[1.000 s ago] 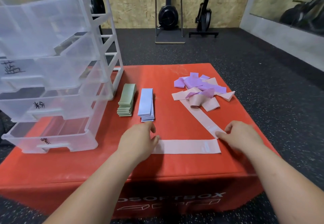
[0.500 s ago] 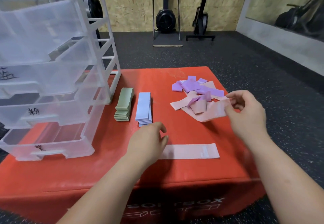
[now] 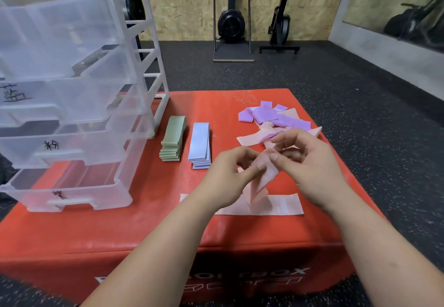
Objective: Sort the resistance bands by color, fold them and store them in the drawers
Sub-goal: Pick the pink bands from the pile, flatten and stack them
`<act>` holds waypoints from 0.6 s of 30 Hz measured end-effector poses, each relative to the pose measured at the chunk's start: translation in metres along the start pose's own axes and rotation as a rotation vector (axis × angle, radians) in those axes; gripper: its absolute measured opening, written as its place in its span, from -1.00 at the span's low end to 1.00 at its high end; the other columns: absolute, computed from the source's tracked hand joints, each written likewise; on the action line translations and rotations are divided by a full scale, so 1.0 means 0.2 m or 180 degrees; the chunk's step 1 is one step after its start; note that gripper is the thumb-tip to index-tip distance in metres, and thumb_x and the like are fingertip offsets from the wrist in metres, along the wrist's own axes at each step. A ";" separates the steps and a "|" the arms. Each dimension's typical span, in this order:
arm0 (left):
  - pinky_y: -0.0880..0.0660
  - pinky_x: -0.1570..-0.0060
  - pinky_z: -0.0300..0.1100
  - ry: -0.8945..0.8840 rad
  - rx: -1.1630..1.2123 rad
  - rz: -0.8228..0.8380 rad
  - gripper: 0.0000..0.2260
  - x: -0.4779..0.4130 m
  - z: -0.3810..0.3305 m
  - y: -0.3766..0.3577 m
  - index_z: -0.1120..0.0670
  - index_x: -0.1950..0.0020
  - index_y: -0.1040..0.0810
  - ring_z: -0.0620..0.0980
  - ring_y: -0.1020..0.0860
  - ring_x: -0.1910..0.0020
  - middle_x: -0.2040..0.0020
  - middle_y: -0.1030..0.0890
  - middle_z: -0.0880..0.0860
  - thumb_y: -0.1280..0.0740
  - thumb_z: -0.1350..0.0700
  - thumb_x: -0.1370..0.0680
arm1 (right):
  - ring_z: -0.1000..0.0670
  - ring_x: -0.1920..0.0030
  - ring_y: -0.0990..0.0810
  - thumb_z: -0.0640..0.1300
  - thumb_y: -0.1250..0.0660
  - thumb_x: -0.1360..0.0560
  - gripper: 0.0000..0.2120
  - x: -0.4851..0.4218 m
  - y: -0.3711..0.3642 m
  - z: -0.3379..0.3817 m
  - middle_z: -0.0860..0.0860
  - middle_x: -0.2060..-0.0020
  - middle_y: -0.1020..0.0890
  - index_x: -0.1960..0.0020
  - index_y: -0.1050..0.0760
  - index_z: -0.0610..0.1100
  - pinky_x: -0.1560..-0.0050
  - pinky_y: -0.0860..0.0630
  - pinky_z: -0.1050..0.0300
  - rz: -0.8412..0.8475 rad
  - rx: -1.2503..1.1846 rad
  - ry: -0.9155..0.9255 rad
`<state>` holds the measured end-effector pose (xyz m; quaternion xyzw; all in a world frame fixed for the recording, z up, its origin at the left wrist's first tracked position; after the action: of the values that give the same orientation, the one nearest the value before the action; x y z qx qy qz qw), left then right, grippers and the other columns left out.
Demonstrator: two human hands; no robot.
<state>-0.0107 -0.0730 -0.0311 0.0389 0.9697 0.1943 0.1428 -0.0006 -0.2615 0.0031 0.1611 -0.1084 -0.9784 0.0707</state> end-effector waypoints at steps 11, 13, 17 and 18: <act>-0.35 0.27 -0.16 0.0116 -0.1085 0.0342 -0.76 -0.01 0.12 0.04 -0.16 0.22 -0.51 -0.15 -0.47 0.29 0.29 -0.59 -0.21 -0.51 0.06 -0.56 | -0.02 0.05 -0.70 -0.36 -0.50 -0.51 -0.75 -0.01 0.11 0.03 -0.01 0.06 -0.73 -0.10 -0.66 -0.08 -0.05 -0.64 -0.02 -0.0321 0.0164 0.0314; -0.28 0.35 -0.16 0.0242 -0.1334 0.0284 -0.71 -0.01 0.15 0.08 -0.11 0.27 -0.46 -0.11 -0.44 0.36 0.35 -0.53 -0.09 -0.51 0.04 -0.57 | 0.04 0.09 -0.67 -0.35 -0.49 -0.52 -0.76 -0.02 0.16 0.02 -0.04 0.05 -0.71 -0.10 -0.64 -0.09 -0.03 -0.63 0.03 -0.0588 0.0226 0.0377; -0.32 0.27 -0.11 0.0274 -0.2015 0.0122 -0.79 0.00 0.20 0.20 -0.05 0.13 -0.57 0.03 -0.49 0.23 0.18 -0.49 0.03 -0.50 -0.13 -0.54 | -0.03 0.03 -0.70 -0.29 -0.48 -0.54 -0.78 -0.02 0.29 -0.06 -0.02 0.01 -0.71 -0.12 -0.63 -0.04 -0.09 -0.63 0.09 -0.1033 0.0294 0.0157; -0.34 0.24 -0.10 0.0243 -0.2183 0.0087 -0.80 0.00 0.21 0.23 -0.07 0.09 -0.60 0.04 -0.50 0.21 0.17 -0.49 0.03 -0.50 -0.16 -0.53 | -0.03 0.04 -0.71 -0.27 -0.48 -0.55 -0.78 -0.02 0.32 -0.09 -0.05 -0.01 -0.71 -0.12 -0.63 -0.03 -0.08 -0.63 0.08 -0.1129 0.0265 0.0057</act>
<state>0.0018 -0.0157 -0.0501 -0.0057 0.8520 0.5122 0.1085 0.0148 -0.3256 0.0033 0.1892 -0.1180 -0.9687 -0.1088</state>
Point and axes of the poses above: each hand's wrist, its own x-axis away from the middle knuckle, its own y-axis out of the back of the hand, z = x × y, the point moved 3 cm from there along -x, towards the middle knuckle
